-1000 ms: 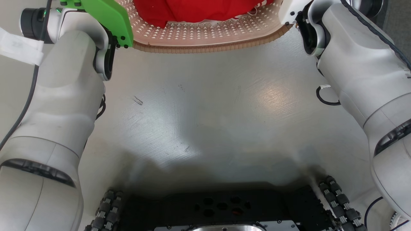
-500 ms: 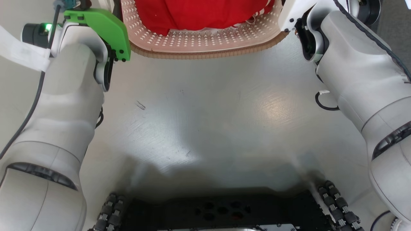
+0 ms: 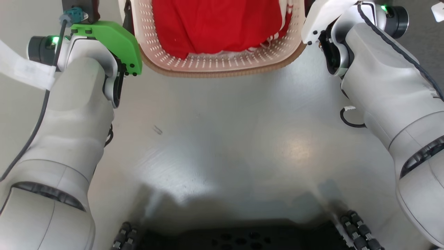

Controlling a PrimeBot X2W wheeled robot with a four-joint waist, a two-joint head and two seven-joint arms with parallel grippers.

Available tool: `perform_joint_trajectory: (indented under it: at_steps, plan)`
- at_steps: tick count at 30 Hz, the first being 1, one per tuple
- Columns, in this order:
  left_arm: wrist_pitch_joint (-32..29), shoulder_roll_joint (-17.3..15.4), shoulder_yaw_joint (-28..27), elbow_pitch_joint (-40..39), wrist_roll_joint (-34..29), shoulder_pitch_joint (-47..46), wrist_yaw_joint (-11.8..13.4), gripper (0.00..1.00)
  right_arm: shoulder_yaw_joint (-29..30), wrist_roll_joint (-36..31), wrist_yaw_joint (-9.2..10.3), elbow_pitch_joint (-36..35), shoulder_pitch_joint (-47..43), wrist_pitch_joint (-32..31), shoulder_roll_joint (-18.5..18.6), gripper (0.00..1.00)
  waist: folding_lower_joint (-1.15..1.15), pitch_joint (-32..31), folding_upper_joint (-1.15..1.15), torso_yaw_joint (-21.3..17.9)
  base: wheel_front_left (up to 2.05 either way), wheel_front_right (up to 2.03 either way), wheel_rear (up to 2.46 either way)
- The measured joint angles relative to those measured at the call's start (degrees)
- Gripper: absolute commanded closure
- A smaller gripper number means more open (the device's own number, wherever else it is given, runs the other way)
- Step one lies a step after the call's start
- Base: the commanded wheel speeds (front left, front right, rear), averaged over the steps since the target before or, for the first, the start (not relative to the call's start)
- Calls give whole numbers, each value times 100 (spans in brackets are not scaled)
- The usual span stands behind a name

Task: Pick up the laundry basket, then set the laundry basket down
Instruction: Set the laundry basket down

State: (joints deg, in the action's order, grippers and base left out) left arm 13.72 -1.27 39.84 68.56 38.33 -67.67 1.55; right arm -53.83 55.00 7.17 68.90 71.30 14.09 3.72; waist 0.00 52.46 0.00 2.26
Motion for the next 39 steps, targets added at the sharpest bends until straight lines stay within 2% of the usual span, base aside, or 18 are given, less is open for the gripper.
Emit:
perform_joint_trajectory:
  at_steps: [13,25,39]
  plan:
    - [71,2,-278,-302,132,510,-104,0,352,-96,0,-324,-247,33,-1,0,0,-867,0,-30,0,0,0]
    - [71,-330,-944,-1711,-125,1255,77,0,1209,-737,1,-1299,-912,34,255,0,0,-1819,0,-44,0,0,0]
    - [73,-519,-1404,-2855,-737,2548,205,0,1986,-1625,1,-2387,-2189,35,193,0,0,-2717,0,-64,0,0,0]
